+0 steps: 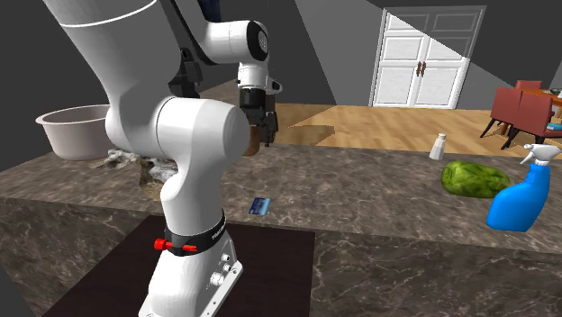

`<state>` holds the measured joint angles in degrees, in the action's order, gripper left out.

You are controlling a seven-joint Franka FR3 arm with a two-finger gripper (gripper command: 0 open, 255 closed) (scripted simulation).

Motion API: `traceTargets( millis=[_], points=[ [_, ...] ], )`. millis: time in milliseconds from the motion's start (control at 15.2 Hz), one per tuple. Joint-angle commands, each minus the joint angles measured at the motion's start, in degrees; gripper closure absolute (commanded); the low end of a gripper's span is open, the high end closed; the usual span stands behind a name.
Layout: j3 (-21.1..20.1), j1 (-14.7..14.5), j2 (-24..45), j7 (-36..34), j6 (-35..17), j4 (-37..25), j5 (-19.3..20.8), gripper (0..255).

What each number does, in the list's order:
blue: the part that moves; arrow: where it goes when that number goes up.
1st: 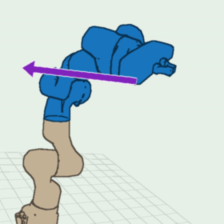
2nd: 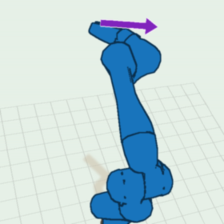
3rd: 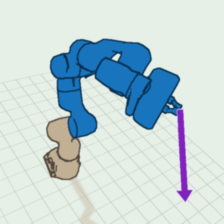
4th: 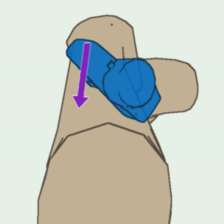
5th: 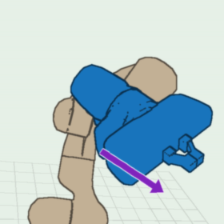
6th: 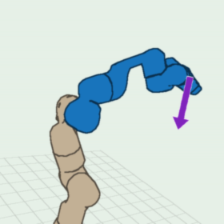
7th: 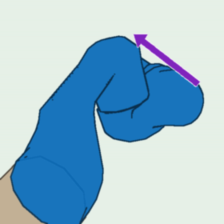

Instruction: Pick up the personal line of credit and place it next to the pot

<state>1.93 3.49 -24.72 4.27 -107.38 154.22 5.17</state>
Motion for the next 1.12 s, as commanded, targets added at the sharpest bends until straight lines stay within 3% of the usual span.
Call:
traceTargets(
  millis=[0, 594, 1056],
  points=[
    [0.7, 0.6, 2.8, 0.7, -2.5, 1.6, 0.7, 0],
    [3.3, 3.0, 22.4, 2.7, -16.0, 4.4, 4.3, 0],
    [3.9, 3.6, 25.8, 2.1, -22.1, 7.2, 5.5, 0]
  ],
)
